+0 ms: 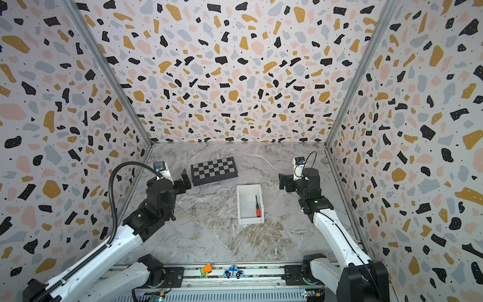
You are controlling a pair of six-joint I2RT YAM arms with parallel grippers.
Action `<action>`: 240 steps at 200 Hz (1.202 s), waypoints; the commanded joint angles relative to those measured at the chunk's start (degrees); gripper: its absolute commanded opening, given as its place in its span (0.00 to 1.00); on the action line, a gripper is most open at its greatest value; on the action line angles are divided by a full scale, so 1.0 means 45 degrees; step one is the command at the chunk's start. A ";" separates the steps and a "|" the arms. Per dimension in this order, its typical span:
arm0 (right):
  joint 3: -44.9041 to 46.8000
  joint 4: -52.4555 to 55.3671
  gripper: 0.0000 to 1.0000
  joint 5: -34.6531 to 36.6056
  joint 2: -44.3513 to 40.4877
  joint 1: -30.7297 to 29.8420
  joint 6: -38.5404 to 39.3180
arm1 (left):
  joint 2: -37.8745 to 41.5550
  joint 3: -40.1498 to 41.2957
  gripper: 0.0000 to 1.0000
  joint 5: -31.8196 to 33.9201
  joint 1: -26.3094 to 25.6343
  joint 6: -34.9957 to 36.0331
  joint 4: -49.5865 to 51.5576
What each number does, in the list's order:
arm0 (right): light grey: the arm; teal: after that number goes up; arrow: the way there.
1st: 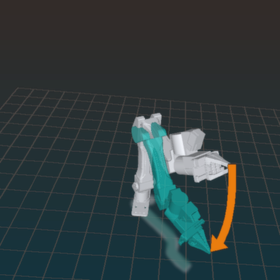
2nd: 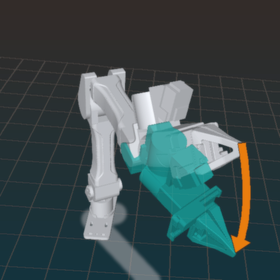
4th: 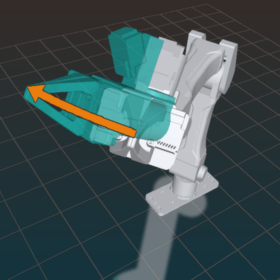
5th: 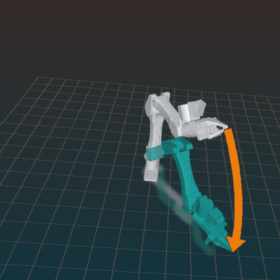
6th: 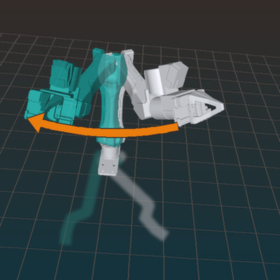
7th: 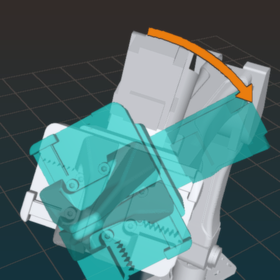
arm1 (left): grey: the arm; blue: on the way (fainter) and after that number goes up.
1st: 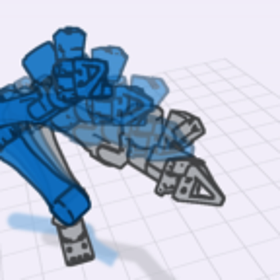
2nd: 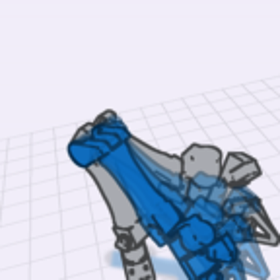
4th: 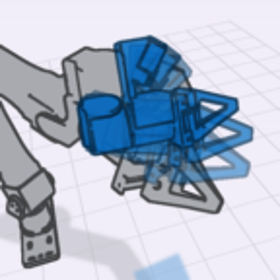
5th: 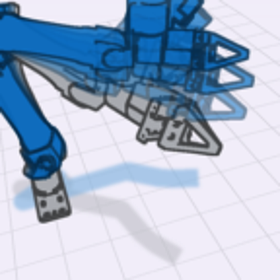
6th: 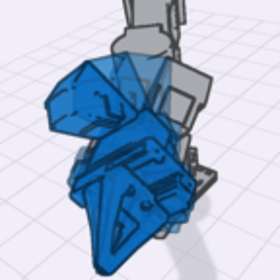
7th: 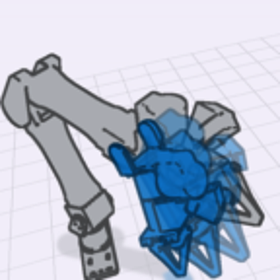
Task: Put the screwdriver in the bin
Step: Reset both arms
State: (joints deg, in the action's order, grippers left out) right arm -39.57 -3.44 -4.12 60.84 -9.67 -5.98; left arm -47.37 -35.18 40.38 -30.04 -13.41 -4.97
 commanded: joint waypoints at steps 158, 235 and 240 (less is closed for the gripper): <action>0.5548 -1.2948 0.99 -0.0178 0.4181 0.1427 0.1879 | -0.4489 0.7123 1.00 -0.1074 0.3219 0.3656 -1.4443; 0.5889 -1.4570 0.99 -0.0045 0.5492 0.1499 0.1691 | -0.7219 0.6101 1.00 -0.4368 0.4719 0.3284 -1.4863; 0.5884 -1.4555 0.99 -0.0075 0.5484 0.1523 0.1699 | -0.7243 0.6053 1.00 -0.4616 0.4872 0.3194 -1.4830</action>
State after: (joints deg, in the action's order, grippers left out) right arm -12.16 -66.37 -3.66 85.71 -3.29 2.61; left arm -80.05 -5.23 26.48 -10.48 2.15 -70.19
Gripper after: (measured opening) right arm 0.990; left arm 0.999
